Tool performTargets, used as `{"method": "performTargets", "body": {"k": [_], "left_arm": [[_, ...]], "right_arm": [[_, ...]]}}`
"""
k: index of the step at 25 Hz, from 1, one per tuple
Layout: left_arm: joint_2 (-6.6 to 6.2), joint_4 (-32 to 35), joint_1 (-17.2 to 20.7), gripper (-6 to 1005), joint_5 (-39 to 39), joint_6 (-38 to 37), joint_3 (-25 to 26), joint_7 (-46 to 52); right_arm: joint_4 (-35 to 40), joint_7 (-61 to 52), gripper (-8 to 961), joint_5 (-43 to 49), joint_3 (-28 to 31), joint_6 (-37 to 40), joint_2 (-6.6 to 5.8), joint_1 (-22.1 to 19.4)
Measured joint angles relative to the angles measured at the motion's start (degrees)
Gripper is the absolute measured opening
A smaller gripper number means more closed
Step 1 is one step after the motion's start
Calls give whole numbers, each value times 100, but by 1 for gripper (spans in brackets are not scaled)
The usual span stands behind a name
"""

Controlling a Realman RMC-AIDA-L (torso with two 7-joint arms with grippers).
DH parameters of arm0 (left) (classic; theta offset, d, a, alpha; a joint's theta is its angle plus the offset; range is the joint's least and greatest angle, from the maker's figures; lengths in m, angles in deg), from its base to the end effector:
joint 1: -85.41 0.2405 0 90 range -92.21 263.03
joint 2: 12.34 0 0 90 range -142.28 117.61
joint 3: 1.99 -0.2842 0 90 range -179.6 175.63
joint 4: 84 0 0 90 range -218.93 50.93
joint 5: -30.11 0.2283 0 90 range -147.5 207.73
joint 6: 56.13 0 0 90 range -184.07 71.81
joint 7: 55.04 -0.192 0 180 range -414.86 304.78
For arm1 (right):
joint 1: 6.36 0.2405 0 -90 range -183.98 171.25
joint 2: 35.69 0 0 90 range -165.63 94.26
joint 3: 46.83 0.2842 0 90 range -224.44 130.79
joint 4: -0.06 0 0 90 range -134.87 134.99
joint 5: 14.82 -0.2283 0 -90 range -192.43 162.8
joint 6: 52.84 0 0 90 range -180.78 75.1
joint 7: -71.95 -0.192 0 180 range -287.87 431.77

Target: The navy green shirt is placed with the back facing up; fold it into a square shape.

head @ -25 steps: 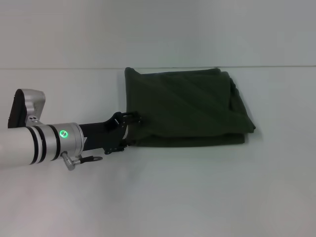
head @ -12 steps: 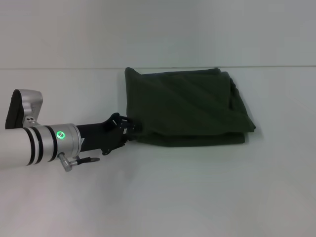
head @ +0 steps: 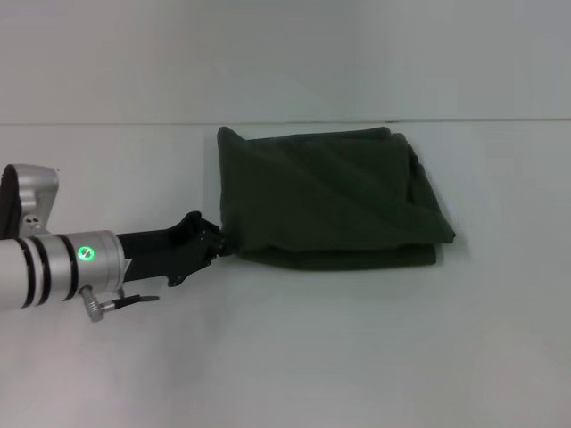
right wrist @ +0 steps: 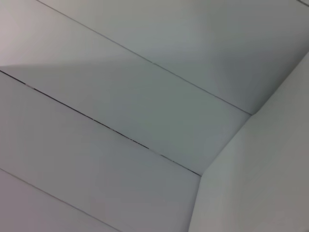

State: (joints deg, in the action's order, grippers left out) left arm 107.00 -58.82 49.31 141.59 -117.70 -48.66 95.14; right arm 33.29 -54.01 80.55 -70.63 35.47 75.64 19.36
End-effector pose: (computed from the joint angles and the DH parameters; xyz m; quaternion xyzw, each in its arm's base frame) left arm -0.3012 0.4251 -0.1051 -0.5821 -0.7657 -0.2565 0.0953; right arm 0.3240 0.4008 0.0870 -0.6405 0.5631 0.5000 0.1507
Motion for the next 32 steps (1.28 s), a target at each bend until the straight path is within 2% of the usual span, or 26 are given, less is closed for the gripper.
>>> {"method": "performTargets", "body": {"k": [6,13,18,22,24,26,27,28,32], "left_arm": [[-100,162,310,28,-3,-399,5,2],[-223,192,597,78,-29,-550,74,11],[-472,209,589,113,159,-1118,113,-298],[-561,647,843,142,218,-1627,529,-494],[-633,915,1031,233,226,-1853,825,-617],[-653,971,1069,324,221,-1925,901,-724],[-704,1051,1082,370,211,-2219,1062,-1237],[-714,1055,1079,406,211,-2265,1078,-1324],[-778,1208,965,550,244,-2882,1152,-2662]], "right_arm": [[-62,0,653,13,-2,-40,10,-4],[-63,7,653,42,-41,-92,26,-6],[-63,1,653,252,-62,-146,-10,41],[-63,15,653,294,-67,-163,-19,47],[-59,16,683,362,-75,-169,-19,56],[-38,15,714,496,-79,-198,-19,70],[-21,20,729,566,-80,-228,-18,78],[7,62,730,682,-83,-264,-19,85],[207,627,735,1308,-289,-299,-63,166]]}}
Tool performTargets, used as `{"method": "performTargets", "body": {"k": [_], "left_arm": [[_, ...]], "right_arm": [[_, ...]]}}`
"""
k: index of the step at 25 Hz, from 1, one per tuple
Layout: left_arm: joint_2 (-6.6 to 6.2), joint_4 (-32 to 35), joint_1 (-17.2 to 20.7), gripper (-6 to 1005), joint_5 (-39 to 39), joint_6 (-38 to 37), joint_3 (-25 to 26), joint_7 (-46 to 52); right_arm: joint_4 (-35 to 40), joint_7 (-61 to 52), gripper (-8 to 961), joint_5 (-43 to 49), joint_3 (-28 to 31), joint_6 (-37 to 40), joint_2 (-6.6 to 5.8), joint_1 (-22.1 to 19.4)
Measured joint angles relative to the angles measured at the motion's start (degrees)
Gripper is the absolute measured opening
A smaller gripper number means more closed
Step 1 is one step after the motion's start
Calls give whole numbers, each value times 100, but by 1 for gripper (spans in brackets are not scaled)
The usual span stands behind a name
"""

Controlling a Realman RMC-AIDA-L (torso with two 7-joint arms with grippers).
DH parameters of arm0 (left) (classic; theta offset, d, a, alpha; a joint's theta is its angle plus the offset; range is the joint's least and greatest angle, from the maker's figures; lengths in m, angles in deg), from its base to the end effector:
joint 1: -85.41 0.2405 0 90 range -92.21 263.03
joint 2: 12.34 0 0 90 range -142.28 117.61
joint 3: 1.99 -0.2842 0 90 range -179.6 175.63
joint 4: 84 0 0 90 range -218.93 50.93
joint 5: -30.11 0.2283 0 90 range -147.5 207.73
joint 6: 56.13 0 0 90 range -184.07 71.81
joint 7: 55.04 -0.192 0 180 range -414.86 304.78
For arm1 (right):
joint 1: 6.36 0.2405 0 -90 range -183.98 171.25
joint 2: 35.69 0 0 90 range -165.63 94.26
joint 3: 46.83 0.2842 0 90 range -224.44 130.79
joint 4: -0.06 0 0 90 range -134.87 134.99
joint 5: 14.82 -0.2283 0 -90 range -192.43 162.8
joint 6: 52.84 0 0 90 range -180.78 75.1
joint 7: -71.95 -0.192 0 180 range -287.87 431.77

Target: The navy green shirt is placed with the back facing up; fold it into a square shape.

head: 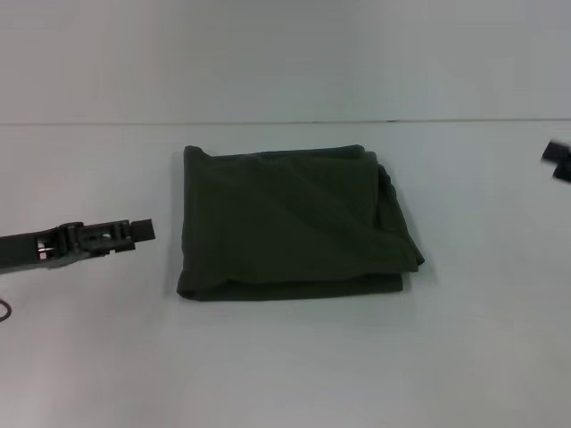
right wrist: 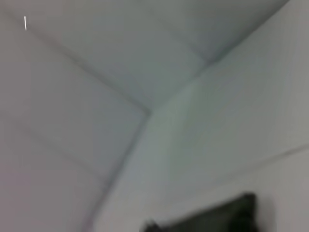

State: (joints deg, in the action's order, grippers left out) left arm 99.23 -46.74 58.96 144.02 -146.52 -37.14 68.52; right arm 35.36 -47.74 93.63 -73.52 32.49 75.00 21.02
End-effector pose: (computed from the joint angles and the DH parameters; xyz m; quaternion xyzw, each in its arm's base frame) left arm -0.3301 0.3730 0.0157 -0.7661 -0.5711 -0.2774 0.1002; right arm 0.3371 0.4035 0.0576 -0.7271 0.5494 0.3675 0.1855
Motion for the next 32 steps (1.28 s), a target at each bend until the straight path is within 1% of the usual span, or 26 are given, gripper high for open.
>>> {"method": "performTargets", "body": {"k": [2,5,7,10,14,17,21,25,27,32], "left_arm": [[-11,131,-79,615,33,-134,-56,-523],[-62,280,-251,702,187,-152,-134,-947],[-119,347,-407,760,375,-147,-162,-1111],[-161,432,-623,842,627,-123,-185,-1380],[-61,591,-839,938,789,60,-374,-1849],[10,716,-907,936,806,209,-729,-1979],[61,773,-1008,934,872,324,-1150,-1992],[118,781,-1109,934,925,364,-1271,-1970],[179,783,-1147,934,921,384,-1241,-1908],[299,860,-1206,934,932,353,-1279,-1672]], "right_arm": [[207,336,737,398,-202,-58,-22,78],[468,1030,737,807,-410,-94,-24,224],[555,1640,736,880,-562,-9,23,310],[769,2144,735,895,-898,80,218,467],[928,2363,735,908,-1506,-35,474,677],[977,2496,735,922,-1836,-248,625,781],[1001,2538,734,926,-2071,-420,759,870],[1002,2558,734,928,-2330,-424,830,893],[983,2558,734,923,-2354,-428,858,894],[933,2552,734,951,-2366,-467,872,920]]}}
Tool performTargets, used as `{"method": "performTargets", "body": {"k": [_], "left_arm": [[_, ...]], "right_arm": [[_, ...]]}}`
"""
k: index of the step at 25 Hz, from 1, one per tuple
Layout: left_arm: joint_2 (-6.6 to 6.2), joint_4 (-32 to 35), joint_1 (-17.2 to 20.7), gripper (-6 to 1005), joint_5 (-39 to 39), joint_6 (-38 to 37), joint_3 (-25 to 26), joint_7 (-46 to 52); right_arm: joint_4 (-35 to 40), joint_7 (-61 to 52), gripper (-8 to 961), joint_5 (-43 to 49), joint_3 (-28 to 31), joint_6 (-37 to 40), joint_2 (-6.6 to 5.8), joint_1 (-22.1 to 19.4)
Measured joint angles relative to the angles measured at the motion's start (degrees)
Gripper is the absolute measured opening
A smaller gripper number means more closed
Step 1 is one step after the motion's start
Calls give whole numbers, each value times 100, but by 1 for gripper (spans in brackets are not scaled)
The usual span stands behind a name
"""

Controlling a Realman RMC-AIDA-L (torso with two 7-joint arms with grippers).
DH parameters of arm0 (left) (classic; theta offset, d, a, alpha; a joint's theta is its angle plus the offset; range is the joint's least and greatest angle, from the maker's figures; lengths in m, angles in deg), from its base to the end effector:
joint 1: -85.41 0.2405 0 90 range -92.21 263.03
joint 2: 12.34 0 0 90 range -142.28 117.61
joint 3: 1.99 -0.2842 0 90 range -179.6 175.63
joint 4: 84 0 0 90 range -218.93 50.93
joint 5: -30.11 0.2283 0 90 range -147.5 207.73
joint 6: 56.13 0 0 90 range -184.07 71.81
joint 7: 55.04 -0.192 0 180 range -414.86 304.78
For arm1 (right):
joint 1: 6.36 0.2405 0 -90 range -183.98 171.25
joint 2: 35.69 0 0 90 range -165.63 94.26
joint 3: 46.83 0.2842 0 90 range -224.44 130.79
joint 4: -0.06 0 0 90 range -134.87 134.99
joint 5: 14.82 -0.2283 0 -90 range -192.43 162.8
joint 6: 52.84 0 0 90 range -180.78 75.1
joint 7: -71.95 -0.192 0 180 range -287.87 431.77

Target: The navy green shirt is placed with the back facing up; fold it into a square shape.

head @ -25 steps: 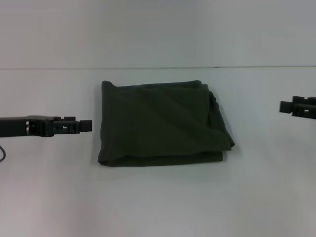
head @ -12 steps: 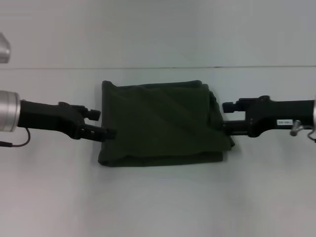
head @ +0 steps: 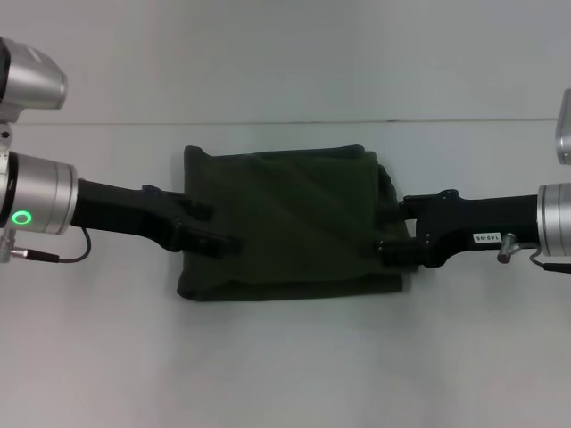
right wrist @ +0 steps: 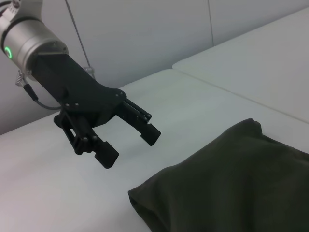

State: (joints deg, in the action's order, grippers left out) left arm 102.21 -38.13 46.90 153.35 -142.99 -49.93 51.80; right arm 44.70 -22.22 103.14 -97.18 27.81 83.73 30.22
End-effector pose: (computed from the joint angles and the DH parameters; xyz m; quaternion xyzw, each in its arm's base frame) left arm -0.2447 0.4252 -0.0264 -0.9418 -0.2977 -0.1173 0.1029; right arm 0.2325 0.4197 -0.0665 -0.9547 0.2208 0.1561 0.1240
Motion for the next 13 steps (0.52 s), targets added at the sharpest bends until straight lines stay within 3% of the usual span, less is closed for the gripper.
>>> {"method": "performTargets", "body": {"k": [13], "left_arm": [[43,137,-6,934,4,-21,31,23]], "right_arm": [[32,-98,735,12,18,-115,3,13]]}}
